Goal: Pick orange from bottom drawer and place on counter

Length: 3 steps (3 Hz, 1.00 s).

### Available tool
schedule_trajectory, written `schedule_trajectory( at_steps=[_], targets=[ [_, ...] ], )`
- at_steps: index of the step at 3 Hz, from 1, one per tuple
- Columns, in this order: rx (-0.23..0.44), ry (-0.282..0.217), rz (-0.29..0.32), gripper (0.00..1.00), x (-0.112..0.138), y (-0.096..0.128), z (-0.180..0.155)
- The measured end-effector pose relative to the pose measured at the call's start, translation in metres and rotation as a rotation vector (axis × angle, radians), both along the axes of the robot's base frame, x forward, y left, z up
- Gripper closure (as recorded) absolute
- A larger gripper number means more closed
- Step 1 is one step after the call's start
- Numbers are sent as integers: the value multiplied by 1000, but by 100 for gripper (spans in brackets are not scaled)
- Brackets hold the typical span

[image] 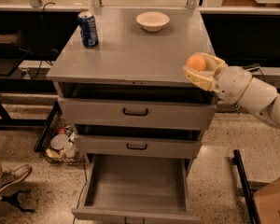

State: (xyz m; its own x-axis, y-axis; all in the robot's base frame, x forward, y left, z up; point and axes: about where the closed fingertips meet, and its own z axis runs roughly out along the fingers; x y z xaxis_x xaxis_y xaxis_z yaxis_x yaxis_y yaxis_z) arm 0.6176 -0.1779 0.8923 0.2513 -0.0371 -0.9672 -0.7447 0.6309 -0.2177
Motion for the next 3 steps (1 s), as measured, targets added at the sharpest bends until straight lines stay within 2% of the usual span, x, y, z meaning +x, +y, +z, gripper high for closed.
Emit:
schedule_trajectory(
  at_steps=[1, 2, 3],
  targets=[
    [-46, 0, 13, 100, 35, 20, 19],
    [-87, 61, 52, 100, 66, 46, 17],
    [-158, 138, 79, 100, 88, 68, 4]
  ],
)
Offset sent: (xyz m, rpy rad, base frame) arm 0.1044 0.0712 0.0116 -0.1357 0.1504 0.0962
